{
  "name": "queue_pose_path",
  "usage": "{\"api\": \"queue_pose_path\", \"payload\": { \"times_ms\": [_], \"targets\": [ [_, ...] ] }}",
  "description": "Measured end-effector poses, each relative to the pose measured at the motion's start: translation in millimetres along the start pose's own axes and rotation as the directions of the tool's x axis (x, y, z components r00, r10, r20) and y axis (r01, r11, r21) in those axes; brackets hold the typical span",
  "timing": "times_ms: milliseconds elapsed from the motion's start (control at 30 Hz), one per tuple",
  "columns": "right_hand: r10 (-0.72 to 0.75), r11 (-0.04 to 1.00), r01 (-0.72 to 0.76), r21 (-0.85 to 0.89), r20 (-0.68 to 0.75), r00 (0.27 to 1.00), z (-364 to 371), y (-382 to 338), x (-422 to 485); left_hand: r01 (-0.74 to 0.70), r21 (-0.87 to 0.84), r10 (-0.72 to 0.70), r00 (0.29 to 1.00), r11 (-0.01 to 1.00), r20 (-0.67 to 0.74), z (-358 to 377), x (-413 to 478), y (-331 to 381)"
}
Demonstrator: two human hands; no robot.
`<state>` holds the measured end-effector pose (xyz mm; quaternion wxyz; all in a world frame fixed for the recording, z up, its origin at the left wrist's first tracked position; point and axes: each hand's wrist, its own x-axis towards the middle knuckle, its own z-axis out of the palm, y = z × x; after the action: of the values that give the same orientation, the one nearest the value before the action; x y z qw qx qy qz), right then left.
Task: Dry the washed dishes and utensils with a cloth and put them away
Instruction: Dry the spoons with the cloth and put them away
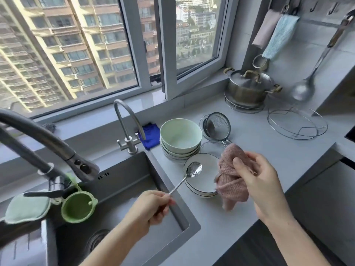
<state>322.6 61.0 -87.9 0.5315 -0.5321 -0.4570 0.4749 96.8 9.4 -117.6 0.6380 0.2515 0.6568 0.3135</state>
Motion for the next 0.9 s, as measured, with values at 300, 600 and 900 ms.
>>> {"api": "queue_pose_path", "payload": {
  "times_ms": [300,600,900],
  "targets": [
    [-0.111,0.898,0.277,-0.343,0.431,0.895,151,37,-31,-0.25,0.131,0.257,0.965,0.959,-0.044,-102,-62,-7],
    [-0.099,0.934,0.189,-0.304,0.289,0.952,223,48,-60,-0.199,-0.017,0.198,0.978,0.98,-0.069,-154,-87,-39],
    [0.511,0.816,-0.453,0.36,-0.082,0.855,242,47,-81,-0.297,-0.038,0.28,0.93,0.954,-0.238,-157,-82,-58]
  ]
}}
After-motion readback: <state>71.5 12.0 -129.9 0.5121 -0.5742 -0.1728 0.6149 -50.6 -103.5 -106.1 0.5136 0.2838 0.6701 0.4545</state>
